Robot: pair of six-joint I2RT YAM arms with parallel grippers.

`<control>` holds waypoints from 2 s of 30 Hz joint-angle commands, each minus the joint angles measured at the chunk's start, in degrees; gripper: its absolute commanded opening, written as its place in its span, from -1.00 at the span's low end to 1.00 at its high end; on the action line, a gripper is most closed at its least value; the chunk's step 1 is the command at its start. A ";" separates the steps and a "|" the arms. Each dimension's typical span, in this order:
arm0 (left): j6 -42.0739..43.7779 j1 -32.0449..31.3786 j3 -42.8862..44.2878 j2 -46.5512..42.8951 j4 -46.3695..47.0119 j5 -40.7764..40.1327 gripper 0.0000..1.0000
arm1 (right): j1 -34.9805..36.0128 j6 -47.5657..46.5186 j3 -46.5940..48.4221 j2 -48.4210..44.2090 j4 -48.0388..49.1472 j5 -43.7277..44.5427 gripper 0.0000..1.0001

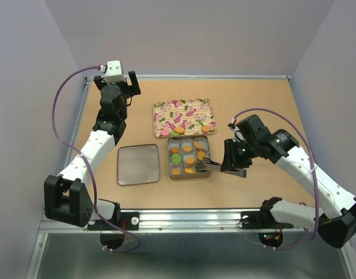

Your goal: Pack the cookies

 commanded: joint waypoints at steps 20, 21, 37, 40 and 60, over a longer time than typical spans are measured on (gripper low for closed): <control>1.01 -0.33 0.00 -0.52 2.59 -1.29 0.97 | -0.20 -1.41 5.83 -0.71 3.19 6.59 0.08; 1.09 -0.33 0.00 -0.60 2.50 -1.29 0.97 | -0.21 -1.41 7.15 -0.71 3.45 7.91 0.08; 0.74 -0.42 -0.18 -0.78 2.59 -1.12 0.97 | -7.38 5.36 5.43 14.31 23.39 42.75 0.11; 0.83 -0.33 -0.18 -0.78 2.76 -1.38 0.97 | -11.62 4.14 0.51 17.28 32.07 38.08 0.09; 1.18 -0.42 -0.27 0.36 2.76 -2.09 0.97 | -13.12 5.36 -17.53 28.64 46.17 31.83 0.70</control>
